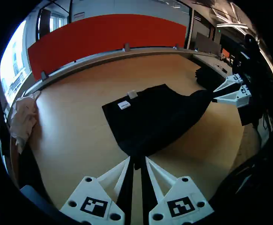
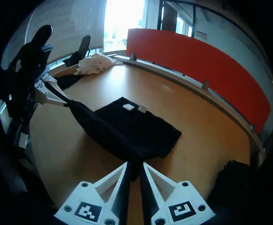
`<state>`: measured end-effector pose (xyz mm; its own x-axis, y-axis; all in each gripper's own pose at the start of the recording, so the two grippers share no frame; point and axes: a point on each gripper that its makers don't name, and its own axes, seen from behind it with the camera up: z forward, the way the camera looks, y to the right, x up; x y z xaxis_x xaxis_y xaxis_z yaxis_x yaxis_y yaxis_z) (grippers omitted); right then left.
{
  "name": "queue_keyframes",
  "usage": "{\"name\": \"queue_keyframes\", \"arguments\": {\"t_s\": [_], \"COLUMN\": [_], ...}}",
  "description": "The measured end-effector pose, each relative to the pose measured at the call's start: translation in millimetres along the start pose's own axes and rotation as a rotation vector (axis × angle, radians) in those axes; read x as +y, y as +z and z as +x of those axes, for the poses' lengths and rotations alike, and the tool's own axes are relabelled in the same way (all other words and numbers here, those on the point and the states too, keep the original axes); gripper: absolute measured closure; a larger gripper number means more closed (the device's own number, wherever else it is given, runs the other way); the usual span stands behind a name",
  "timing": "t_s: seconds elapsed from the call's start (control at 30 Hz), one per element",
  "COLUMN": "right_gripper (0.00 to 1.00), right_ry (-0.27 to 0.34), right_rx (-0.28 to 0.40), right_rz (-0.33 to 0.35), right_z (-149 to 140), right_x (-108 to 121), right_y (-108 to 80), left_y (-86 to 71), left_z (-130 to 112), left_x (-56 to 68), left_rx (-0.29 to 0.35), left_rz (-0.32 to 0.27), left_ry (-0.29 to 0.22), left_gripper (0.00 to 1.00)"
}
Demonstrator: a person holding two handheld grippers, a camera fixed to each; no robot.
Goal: Fold towel
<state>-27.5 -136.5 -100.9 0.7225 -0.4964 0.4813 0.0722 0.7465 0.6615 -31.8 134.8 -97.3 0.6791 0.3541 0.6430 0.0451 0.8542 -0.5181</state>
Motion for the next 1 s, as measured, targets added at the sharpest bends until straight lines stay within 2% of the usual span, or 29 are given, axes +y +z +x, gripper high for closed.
{"name": "queue_keyframes", "arguments": {"t_s": [0.53, 1.0], "right_gripper": [0.85, 0.85], "right_ry": [-0.011, -0.029], "right_rx": [0.018, 0.030], "right_rz": [-0.018, -0.026], "right_z": [21.3, 32.4], "right_x": [-5.0, -6.8], "right_y": [-38.4, -62.6], "left_y": [-41.6, -63.9], "left_z": [30.3, 35.9], "left_x": [5.8, 15.4], "left_rx": [0.056, 0.077], "left_rz": [0.002, -0.012], "left_ry": [-0.028, -0.047], "left_gripper": [0.87, 0.88]}}
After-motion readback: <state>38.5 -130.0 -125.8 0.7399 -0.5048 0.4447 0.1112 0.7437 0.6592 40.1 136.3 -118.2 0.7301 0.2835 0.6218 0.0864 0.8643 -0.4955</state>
